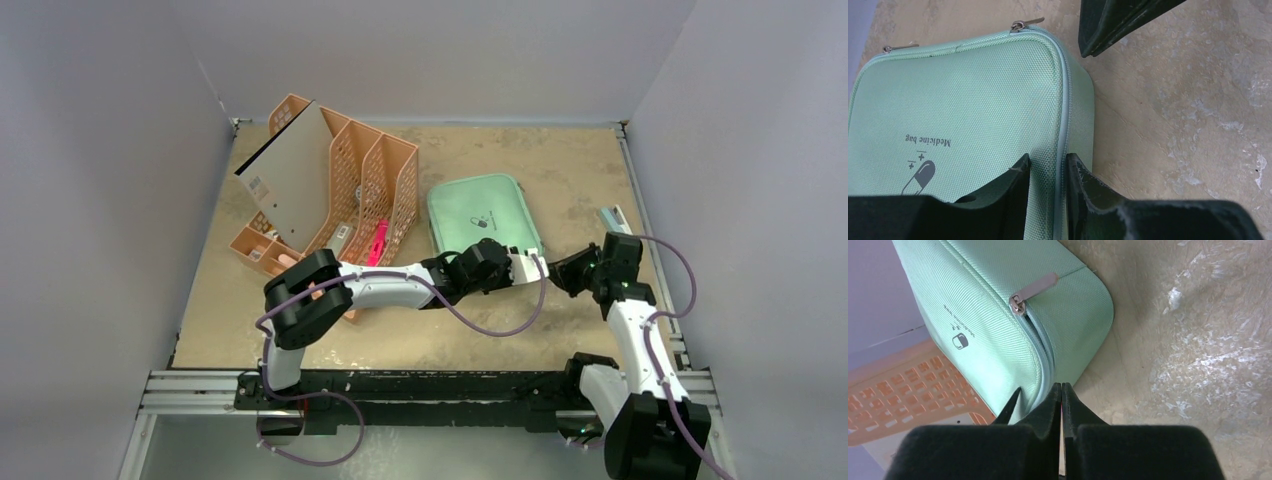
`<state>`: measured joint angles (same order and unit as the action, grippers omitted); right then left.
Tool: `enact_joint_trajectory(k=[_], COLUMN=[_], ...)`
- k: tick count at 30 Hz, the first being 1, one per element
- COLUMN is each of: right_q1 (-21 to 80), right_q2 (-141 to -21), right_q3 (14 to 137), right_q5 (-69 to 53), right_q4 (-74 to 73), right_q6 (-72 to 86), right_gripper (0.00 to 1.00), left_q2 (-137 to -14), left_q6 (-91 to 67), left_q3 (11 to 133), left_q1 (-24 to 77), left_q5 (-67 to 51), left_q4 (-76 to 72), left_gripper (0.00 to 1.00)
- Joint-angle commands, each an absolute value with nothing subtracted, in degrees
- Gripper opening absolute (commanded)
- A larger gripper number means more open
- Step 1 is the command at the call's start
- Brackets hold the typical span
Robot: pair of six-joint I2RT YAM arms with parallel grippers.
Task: Organize the medicine kit
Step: Zip the medicine box at the center of the board.
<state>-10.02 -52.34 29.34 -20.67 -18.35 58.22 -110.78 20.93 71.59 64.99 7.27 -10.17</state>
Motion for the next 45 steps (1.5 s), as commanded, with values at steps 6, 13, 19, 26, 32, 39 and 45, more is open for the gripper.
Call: enact_joint_trajectory(k=[6,13,19,26,32,39,45], right_q1=[-9.93,-10.08,-10.39,-10.31,-10.11,-9.39,-7.70], right_q2=[-54.27,-60.33,-74.25,-80.70,-86.48,-87.08,-88.12], right_q3=[40.08,46.34,52.59,55.25,61.31,59.95,58.68], right_q5=[-10.52,-11.62,-13.52,-14.69,-12.33,-12.08,-12.15], right_q4=[-22.25,-17.02,-23.24,-23.58,-32.32,-32.98,-33.11], right_q6=[42.49,39.56,48.08,57.90,63.24,63.82,64.80], right_gripper=[0.16,0.44,0.54,0.56,0.52,0.53,0.55], left_q2=[-109.72,-108.81,-108.95,-108.66,-108.59,-108.32,-109.01], left_q6=[14.39,13.97,13.37,12.09,12.12,12.47,11.78], left_q3=[70.47,68.83,68.31,67.54,67.15,67.16,67.31], left_q1=[64.16,64.16,64.16,64.16,64.16,64.16,64.16], left_q5=[4.50,5.09,5.19,5.27,5.92,6.92,6.26], left_q4=[-13.13,-13.55,-14.54,-14.75,-14.74,-15.17,-15.40], left_gripper=[0.27,0.27,0.27,0.27,0.27,0.27,0.25])
